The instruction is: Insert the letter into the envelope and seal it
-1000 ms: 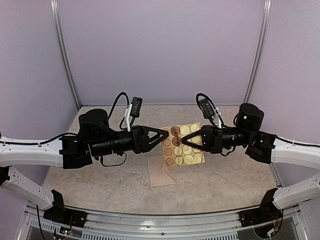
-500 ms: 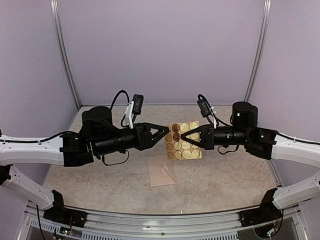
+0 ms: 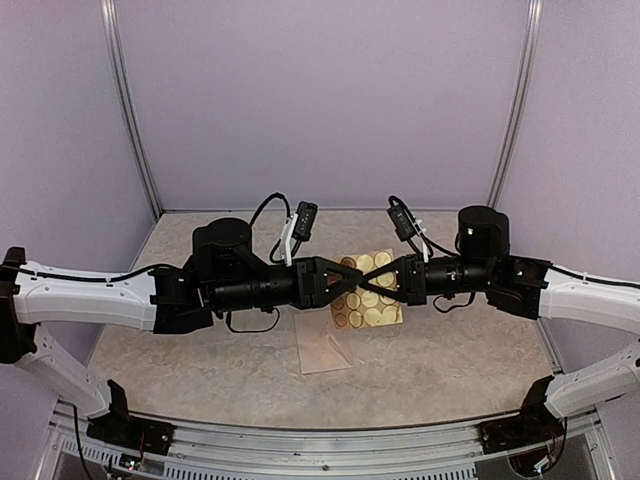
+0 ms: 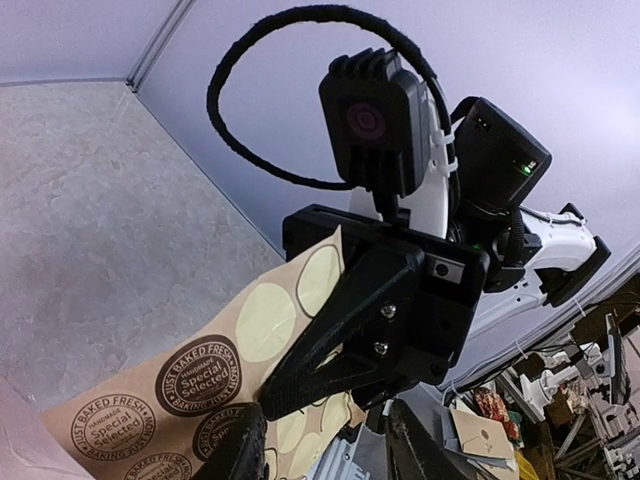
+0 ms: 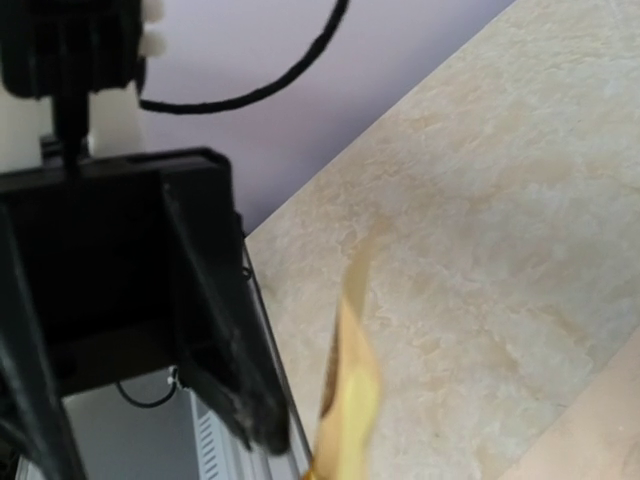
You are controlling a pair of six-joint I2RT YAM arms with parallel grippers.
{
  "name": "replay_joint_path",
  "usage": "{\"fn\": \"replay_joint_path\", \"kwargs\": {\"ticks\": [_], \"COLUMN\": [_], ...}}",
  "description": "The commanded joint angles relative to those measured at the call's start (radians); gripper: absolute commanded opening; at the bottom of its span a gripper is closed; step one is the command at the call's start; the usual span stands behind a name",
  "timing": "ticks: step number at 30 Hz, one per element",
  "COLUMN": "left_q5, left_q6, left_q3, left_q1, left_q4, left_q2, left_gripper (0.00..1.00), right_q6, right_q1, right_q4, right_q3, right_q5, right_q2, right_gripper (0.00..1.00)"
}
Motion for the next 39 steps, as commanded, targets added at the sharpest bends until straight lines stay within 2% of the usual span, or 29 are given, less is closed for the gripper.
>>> {"fn": "replay_joint_path", "kwargs": {"ticks": [1, 10, 20, 32, 39], "left_q5": [0.031, -0.005, -0.069, -0.046, -0.046], "left_q6": [-0.023, -0.033, -0.044, -0.051, -0.054], "left_q3": [0.027, 0.017, 0.015, 0.025, 0.027], "left_q1": [0.003, 0.004, 0.004, 0.005, 0.006], "left_q4": [0.043, 0.004, -0.049, -0.042, -0.045], "left_q2": [0.023, 0.023, 0.020, 0.041, 0.049], "left_gripper": [0.38, 0.37, 0.41, 0.41, 0.29], "right_q6": [-0.015, -0.016, -0.016, -0.017, -0.015], "right_q1": [0.018, 0.017, 0.016, 0.019, 0.020], "right_q4": [0.033, 0.027, 0.027, 0.036, 0.048], "right_q3": [0.028, 0.018, 0.021, 0.021, 0.015], "right_q5": [-0.042, -0.028, -0.032, -0.053, -0.063], "right_q2": [0.003, -0.023, -0.024, -0.022, -0.030], "right_gripper": [0.00, 0.00, 0.00, 0.00, 0.00]}}
